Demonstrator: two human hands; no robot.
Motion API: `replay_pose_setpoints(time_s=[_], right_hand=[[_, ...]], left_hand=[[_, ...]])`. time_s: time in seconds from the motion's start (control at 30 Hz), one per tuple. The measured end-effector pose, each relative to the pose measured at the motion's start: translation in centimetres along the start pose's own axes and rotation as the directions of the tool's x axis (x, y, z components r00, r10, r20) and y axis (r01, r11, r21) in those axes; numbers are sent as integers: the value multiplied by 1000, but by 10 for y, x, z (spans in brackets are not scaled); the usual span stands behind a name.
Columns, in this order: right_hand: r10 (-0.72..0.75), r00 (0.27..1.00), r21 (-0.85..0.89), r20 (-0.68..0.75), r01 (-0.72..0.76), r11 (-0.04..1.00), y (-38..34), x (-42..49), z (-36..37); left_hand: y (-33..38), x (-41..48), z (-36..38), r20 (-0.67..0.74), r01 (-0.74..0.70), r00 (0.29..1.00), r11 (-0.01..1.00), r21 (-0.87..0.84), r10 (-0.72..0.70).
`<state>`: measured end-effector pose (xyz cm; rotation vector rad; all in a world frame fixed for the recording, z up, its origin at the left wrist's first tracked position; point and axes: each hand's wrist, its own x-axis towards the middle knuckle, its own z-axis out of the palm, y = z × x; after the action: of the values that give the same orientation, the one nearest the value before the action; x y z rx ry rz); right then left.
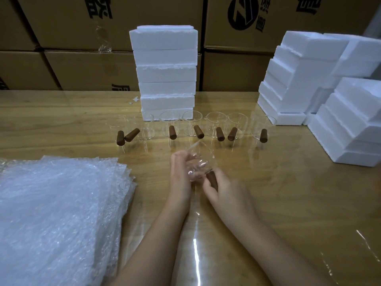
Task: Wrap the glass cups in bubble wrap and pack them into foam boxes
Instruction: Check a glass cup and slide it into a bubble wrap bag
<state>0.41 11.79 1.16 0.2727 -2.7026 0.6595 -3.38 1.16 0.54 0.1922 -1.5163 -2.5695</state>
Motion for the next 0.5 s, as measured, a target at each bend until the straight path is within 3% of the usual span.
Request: replay_pose_setpoints(time_s=[0.1, 0.23, 0.33, 0.5], right_hand=[[-165, 972, -210, -165, 129, 969, -3, -2, 2], [-225, 928, -118, -296, 199, 973, -2, -1, 2], [-224, 930, 53, -293, 250, 967, -1, -1, 2], [-283, 944, 133, -168, 306, 943, -1, -2, 4]], left_hand=[[0, 2, 0, -37, -17, 999, 1000, 2, 17], [-1, 6, -5, -90, 79, 992, 991, -106, -88], [2, 9, -8, -99, 122, 985, 976, -179, -141], [3, 6, -10, -74, 180, 978, 967, -179, -195]])
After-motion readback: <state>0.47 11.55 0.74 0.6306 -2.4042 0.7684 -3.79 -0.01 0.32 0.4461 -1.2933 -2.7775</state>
